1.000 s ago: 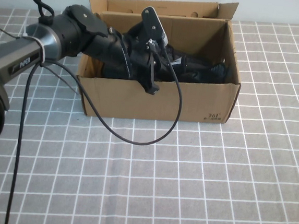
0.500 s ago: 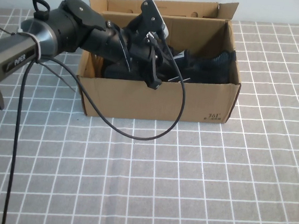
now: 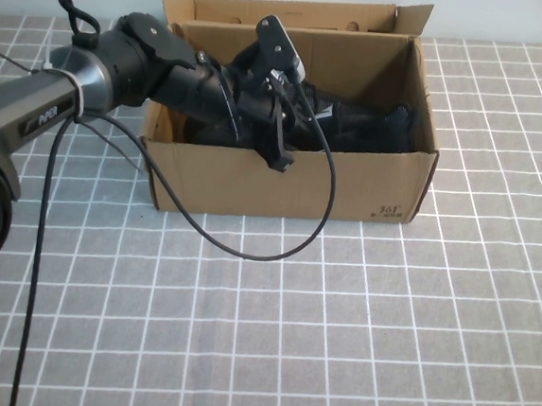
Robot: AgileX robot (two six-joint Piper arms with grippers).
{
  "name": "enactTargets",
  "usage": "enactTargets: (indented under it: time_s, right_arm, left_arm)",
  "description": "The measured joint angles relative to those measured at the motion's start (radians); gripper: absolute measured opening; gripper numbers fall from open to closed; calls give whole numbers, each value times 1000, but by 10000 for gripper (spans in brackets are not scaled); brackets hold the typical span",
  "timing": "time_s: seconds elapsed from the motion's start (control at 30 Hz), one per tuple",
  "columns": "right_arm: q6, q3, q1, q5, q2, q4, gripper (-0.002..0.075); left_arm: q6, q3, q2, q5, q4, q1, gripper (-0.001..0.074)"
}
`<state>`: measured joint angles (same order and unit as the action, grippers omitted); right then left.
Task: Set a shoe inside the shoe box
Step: Place the shoe in the shoe box
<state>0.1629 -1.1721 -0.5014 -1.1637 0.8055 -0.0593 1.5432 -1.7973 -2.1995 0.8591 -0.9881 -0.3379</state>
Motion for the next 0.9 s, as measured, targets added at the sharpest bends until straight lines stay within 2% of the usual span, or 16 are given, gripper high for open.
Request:
enactTargets:
  time_s: [0.23, 0.53, 0.9]
  right_arm:
    - [0, 0, 0, 0, 0, -18, -16]
    - [0, 0, 0, 0, 0, -29, -16]
    - [0, 0, 0, 23, 8, -30, -15]
  left_arm:
    - [-19, -16, 0, 49, 0, 0, 24]
    - [-158, -162, -1, 160, 108, 0, 24]
    - [-215, -198, -28, 176, 143, 0, 24]
